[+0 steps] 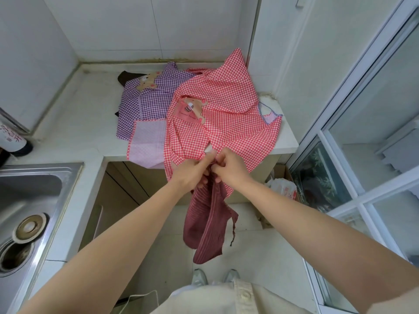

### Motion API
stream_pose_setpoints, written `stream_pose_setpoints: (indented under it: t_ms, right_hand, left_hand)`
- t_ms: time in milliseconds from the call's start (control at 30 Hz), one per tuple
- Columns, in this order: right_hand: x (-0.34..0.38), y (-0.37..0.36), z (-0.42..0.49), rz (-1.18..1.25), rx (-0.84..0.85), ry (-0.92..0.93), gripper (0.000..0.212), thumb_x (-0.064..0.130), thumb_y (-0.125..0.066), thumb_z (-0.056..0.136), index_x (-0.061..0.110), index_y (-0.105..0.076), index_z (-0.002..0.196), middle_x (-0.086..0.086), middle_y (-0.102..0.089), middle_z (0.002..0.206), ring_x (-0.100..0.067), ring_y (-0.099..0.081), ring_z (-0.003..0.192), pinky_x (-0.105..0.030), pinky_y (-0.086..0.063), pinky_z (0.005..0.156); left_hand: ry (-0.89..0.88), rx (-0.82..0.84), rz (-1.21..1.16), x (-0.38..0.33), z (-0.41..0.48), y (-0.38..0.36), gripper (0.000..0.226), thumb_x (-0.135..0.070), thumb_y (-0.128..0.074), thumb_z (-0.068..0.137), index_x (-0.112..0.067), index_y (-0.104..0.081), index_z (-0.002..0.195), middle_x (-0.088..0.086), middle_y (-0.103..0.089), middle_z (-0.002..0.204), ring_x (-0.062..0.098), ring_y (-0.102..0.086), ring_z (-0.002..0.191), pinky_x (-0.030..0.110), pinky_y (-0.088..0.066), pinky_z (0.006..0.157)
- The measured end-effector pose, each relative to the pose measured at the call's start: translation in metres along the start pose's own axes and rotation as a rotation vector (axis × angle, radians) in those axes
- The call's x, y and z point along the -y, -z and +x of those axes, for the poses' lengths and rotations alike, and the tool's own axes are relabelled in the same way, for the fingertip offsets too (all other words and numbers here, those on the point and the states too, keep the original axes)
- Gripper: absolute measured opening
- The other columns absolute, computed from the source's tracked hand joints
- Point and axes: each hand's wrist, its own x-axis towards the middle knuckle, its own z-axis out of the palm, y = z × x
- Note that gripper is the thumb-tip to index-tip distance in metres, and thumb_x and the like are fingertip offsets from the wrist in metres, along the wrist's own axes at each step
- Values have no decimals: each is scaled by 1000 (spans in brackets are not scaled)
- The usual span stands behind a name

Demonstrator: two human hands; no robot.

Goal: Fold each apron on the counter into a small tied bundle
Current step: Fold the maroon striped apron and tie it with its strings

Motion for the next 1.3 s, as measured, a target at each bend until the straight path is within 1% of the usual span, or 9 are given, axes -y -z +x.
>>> stream_pose_setpoints:
  t_ms: [167, 333, 433, 533, 667, 800, 1000, 1200, 1300]
  right_hand:
    - [-2, -6, -6, 149, 250, 11, 22, 4, -68, 85, 21, -55, 91, -4, -69, 86, -19, -70, 82, -27, -58, 77]
    - [-28, 15, 1, 205, 136, -77, 31, 8, -62, 90, 18, -51, 118, -2, -63, 112, -19, -62, 105, -26, -50, 89]
    - [-48, 22, 3, 57, 333, -141, 53, 11, -67, 87, 21, -47, 134, 5, -47, 135, -12, -44, 124, -31, -41, 101]
    - [-57, 18, 0, 79, 458, -130, 51, 20, -74, 85, 17, -54, 131, 3, -57, 129, -15, -55, 118, -28, -46, 94]
    - [-66, 18, 2, 18, 331, -48, 16, 25, -71, 88, 12, -68, 98, 1, -71, 100, -16, -67, 92, -37, -55, 85]
    - [-69, 35, 8, -12, 208, -30, 23, 28, -64, 93, 9, -57, 83, 1, -59, 78, -12, -55, 73, -32, -44, 72]
    - [-69, 56, 12, 185, 239, -56, 21, 27, -60, 96, 13, -67, 109, -1, -70, 114, -17, -63, 109, -33, -46, 99]
    - [-79, 73, 14, -289, 569, -244, 50, 20, -82, 77, 12, -65, 124, 4, -58, 129, -15, -52, 119, -36, -40, 108]
    - [-90, 74, 9, -516, 421, -190, 26, 4, -67, 84, 6, -70, 109, -7, -67, 115, -23, -59, 104, -34, -49, 89]
  left_hand:
    - [42, -40, -291, 1, 7, -10, 25, -17, -51, 100, 0, -62, 86, 17, -65, 77, 24, -63, 65, 31, -56, 60]
    - [131, -13, -565, 13, 11, 5, 25, -15, -44, 103, -7, -63, 88, 8, -69, 83, 20, -67, 74, 25, -59, 64]
    - [89, 150, -589, 17, 16, 9, 27, -20, -44, 104, -4, -65, 100, 10, -70, 91, 19, -66, 79, 28, -55, 73]
    - [41, 211, -588, 10, 15, 11, 29, -22, -43, 104, -6, -67, 98, 5, -72, 86, 14, -68, 75, 22, -55, 68]
    - [5, 41, -602, 4, 15, 15, 29, -20, -42, 104, -6, -66, 96, 1, -69, 73, 11, -66, 63, 19, -53, 57]
    - [-11, -127, -475, 16, 20, 22, 23, -21, -50, 101, -5, -67, 105, 2, -67, 77, 10, -64, 66, 15, -52, 58]
    - [126, 320, 56, 48, 18, 35, 21, -2, -71, 85, -4, -68, 105, 9, -71, 105, 18, -67, 92, 14, -52, 71]
    - [181, -144, -233, 56, 24, 38, 33, 0, -68, 86, -4, -51, 115, 15, -66, 97, 22, -64, 83, 26, -53, 71]
    - [103, -72, -256, 63, 24, 40, 33, 2, -62, 91, -12, -47, 117, 20, -65, 98, 22, -65, 79, 25, -56, 67]
